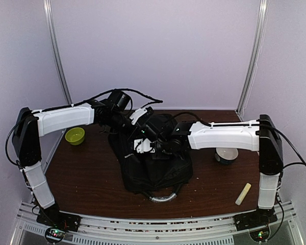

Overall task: Pack the student bag
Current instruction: Place the pen in the second largest pocket of the bag, then move the pen to the corner of the board, then pick up the pen from the second largest pocket of the bag, then place the pen in the second largest pocket of the bag.

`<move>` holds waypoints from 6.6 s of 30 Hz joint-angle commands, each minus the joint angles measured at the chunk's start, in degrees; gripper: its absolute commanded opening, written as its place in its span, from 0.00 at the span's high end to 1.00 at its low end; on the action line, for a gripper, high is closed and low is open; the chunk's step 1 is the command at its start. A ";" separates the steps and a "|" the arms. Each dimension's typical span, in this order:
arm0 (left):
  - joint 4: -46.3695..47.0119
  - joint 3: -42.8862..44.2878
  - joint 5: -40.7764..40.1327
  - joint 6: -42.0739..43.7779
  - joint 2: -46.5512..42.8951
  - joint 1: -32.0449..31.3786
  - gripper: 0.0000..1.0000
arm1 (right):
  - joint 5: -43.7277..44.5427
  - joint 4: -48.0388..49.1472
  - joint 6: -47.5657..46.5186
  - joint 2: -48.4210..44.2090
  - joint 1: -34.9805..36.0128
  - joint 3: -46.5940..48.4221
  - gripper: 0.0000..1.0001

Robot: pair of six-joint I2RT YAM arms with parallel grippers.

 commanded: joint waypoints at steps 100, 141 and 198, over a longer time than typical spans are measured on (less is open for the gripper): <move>1.06 2.56 5.21 -0.74 0.50 -0.35 1.00 | -24.99 -14.61 6.98 -25.89 -15.60 -42.43 0.55; 1.10 2.55 5.37 -0.83 0.40 -0.31 1.00 | -25.94 -23.19 9.06 -36.16 -15.90 -36.49 0.77; 1.77 2.72 10.02 -2.43 1.54 -0.92 1.00 | -9.83 -11.14 -22.80 6.52 -2.16 8.78 0.80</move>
